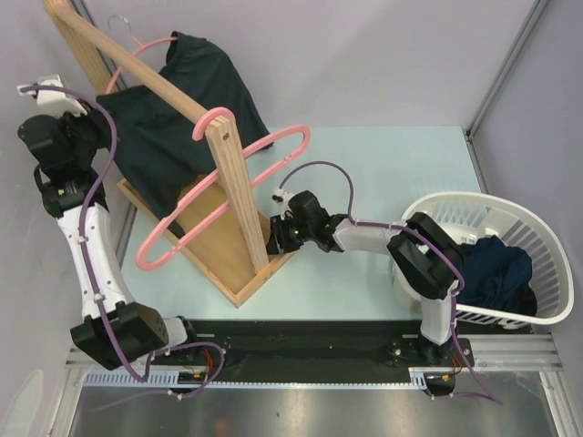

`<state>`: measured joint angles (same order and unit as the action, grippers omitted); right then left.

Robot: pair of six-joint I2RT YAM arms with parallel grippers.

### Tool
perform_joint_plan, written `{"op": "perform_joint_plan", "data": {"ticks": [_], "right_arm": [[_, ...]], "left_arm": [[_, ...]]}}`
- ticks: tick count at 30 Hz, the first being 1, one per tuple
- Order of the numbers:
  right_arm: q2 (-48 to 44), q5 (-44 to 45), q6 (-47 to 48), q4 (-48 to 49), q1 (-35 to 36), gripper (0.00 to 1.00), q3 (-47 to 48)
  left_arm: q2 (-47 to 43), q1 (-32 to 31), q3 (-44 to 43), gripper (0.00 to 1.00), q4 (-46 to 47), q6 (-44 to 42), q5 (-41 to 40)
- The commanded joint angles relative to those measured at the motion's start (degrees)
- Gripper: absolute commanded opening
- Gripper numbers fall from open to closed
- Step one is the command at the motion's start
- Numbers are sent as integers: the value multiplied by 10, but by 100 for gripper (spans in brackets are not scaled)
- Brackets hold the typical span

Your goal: Remove the shorts from the hanger

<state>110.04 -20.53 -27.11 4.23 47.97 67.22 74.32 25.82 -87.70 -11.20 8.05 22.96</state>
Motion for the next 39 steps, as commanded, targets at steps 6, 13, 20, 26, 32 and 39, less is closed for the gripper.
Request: {"op": "perform_joint_plan", "data": {"ticks": [6,13,20,26,32,39], "right_arm": [[-54,-67,-49,35,-15,59,-6],[-104,-123,-87,58,-69,73,-7],[-147,-119,-75,3,-130,80,-7],[-162,-172,-129,59,-217,82,-53],[-182,-226,-141,68,-301,84,-67],[-231,-245,-131,61,-373,86,-68]], "left_arm": [[-138,57,185,0,87,174,84],[-219,82,331,0,180,312,151],[-246,78,516,0,286,391,204],[-257,14,574,0,278,362,177],[-247,-140,620,0,321,347,133],[-220,-202,653,0,392,340,162]]}}
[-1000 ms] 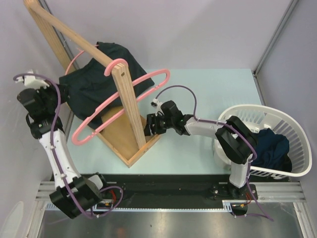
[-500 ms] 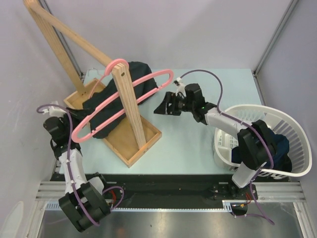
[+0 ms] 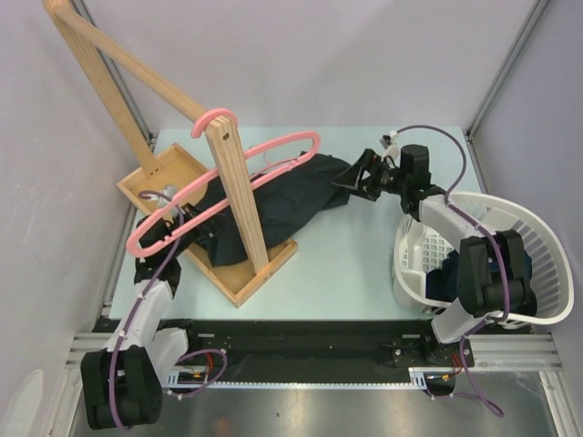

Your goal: Remove the shorts from the hanger

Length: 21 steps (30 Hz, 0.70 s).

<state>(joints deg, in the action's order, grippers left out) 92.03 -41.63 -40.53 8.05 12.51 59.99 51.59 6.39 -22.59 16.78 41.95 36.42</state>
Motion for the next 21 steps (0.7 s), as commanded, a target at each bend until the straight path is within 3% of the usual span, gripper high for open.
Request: {"op": "perform_joint_plan", "data": {"ticks": [1,10,12,16,21], "right_arm": [[-65,-34,10,21,-24,87,5],[-94,-23,40,57,-28,96,31],[-79,-17,44,57,-18,96,46],[-41,2,48,56,17,91,86],[15,63,69,7,87,74,145]], "left_arm": [[12,-9,2,0,114,1,38],[12,-59,40,0,139,14,47],[13,-98,41,0,136,11,35],[8,-125,43,0,134,8,22],[1,-143,49,1,138,6,17]]}}
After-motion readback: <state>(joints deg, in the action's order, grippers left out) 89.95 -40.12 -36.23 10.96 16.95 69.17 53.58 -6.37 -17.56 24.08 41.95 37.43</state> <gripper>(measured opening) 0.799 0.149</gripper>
